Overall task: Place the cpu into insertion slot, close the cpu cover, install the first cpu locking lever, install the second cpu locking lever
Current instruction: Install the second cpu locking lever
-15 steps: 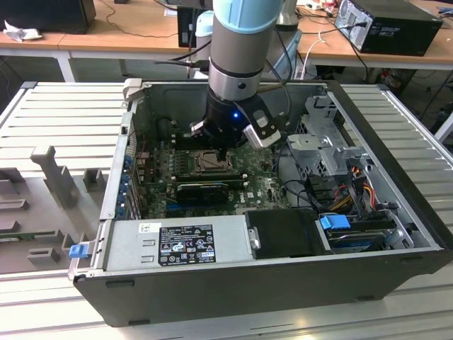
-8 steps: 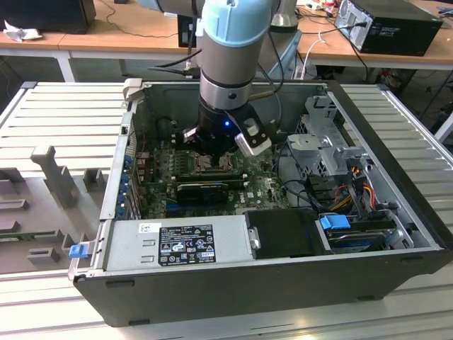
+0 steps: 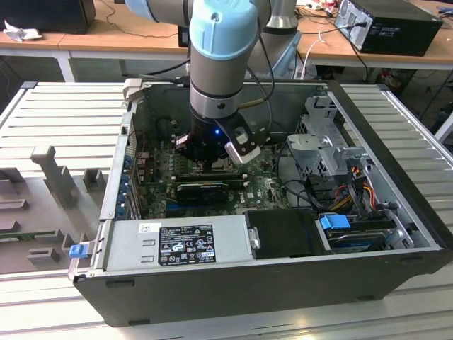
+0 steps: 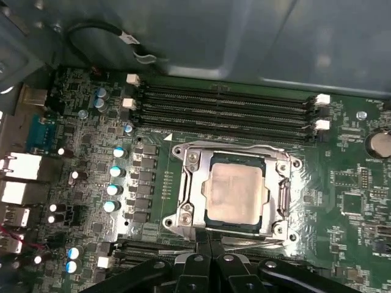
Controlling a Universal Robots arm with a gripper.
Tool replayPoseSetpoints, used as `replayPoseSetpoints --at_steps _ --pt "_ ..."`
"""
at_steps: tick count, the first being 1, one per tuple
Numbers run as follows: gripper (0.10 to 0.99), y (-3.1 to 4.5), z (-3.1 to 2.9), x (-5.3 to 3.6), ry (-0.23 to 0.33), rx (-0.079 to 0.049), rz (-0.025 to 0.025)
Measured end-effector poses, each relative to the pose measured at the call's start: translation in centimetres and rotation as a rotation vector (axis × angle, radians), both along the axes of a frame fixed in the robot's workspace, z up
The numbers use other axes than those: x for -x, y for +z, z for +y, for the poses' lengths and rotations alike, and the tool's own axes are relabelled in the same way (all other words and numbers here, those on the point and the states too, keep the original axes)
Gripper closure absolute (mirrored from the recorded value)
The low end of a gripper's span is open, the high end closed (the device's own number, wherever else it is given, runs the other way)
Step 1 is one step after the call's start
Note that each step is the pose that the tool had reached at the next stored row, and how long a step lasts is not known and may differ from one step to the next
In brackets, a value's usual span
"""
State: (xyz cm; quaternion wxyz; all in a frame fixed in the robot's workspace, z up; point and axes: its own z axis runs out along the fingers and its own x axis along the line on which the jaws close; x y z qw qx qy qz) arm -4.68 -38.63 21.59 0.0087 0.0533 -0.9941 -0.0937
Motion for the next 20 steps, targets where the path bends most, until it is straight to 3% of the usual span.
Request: replayPoseSetpoints --at_steps 1,4,8,13,20 --pt "0.980 -0.06 -0.38 0.18 0.000 -0.013 -0.0001" --pt "0.980 -0.07 -1.07 0.92 0.001 -0.032 -0.0001" --pt "0.980 -0.26 -1.17 1.83 0.002 -0.059 -0.0002" --pt "0.980 -1.12 -1.28 2.18 0.002 -0.087 -0.0003" --pt "0.980 -1.61 -1.39 2.66 0.002 -0.125 -0.0009"
